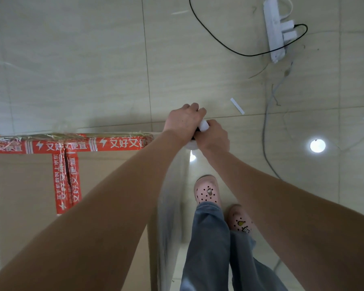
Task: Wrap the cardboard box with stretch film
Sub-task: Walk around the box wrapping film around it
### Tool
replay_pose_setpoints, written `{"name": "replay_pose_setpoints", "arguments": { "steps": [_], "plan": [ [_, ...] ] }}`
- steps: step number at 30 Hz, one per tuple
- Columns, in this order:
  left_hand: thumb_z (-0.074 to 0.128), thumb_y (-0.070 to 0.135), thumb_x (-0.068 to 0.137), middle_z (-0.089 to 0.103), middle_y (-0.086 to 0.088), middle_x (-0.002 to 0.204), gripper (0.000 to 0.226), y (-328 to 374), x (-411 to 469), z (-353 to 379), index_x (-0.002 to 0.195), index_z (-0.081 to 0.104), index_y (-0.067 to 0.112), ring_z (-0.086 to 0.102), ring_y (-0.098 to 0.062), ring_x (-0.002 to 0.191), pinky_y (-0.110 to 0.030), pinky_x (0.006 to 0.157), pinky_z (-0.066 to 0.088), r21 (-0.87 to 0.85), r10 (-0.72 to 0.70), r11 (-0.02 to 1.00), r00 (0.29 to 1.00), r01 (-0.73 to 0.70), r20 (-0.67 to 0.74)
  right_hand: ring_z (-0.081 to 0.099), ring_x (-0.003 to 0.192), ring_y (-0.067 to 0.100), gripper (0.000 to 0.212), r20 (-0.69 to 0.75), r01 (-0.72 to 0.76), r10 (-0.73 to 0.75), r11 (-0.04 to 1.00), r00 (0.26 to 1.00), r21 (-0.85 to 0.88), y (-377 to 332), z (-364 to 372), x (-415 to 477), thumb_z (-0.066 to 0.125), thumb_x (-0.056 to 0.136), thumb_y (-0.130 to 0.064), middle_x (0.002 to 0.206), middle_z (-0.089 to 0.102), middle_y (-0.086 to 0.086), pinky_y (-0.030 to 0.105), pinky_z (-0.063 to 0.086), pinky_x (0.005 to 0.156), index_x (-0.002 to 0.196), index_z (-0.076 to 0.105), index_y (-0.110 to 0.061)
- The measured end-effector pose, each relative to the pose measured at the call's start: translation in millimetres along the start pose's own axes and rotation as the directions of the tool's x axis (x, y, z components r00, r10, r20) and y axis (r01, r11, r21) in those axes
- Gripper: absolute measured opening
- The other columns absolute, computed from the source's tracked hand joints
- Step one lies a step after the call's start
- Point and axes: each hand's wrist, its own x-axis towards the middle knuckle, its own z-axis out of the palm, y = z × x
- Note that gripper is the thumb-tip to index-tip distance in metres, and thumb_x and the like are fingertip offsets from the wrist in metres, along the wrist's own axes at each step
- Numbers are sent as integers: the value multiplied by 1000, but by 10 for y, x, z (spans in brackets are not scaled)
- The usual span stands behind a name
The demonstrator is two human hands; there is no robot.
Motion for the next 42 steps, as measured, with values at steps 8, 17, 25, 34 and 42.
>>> {"name": "replay_pose_setpoints", "arguments": {
  "steps": [8, 17, 25, 34, 42],
  "plan": [
    [50, 13, 89, 53, -7, 112, 22, -93, 167, -97, 111, 51, 11, 55, -27, 97, -31, 65, 36, -125, -146, 981, 989, 147, 17, 55, 78, 24, 19, -113, 188, -224, 945, 968, -266, -283, -158, 140, 45, 87, -19, 95, 62, 1, 31, 42, 65, 101, 58, -22],
    [60, 21, 80, 58, -6, 90, 19, -482, 259, -110, 95, 54, 12, 57, -28, 84, -30, 62, 38, -557, -598, 599, 784, 575, 166, 60, 101, 30, 60, 24, 23, -22, 1000, 999, -6, -534, -60, 259, 60, 86, -40, 119, 53, 8, 34, 46, 76, 134, 36, -15],
    [62, 30, 81, 57, -4, 84, 25, -757, 266, -131, 93, 54, 10, 53, -21, 69, -25, 52, 36, -621, -576, 509, 772, 596, 268, 59, 103, 29, 42, 80, 48, -55, 994, 995, 94, -902, 50, 360, 47, 92, -17, 118, 59, 11, 31, 42, 73, 133, 41, -11],
    [52, 7, 88, 54, -9, 110, 29, -657, 458, -321, 117, 48, 9, 61, -30, 92, -33, 62, 39, -353, -339, 872, 938, 340, 67, 56, 97, 30, 31, 134, 192, -168, 963, 977, -191, -1031, -91, 469, 42, 89, -18, 97, 55, 6, 32, 37, 69, 120, 45, -16],
    [51, 15, 86, 60, -11, 103, 21, -840, 699, -431, 106, 53, 8, 60, -32, 93, -33, 64, 39, -446, -467, 751, 869, 488, 165, 50, 74, 25, 26, 100, 357, -351, 818, 931, -452, -1331, -259, 677, 44, 81, -12, 87, 63, 2, 28, 34, 61, 98, 61, -22]
  ]
}}
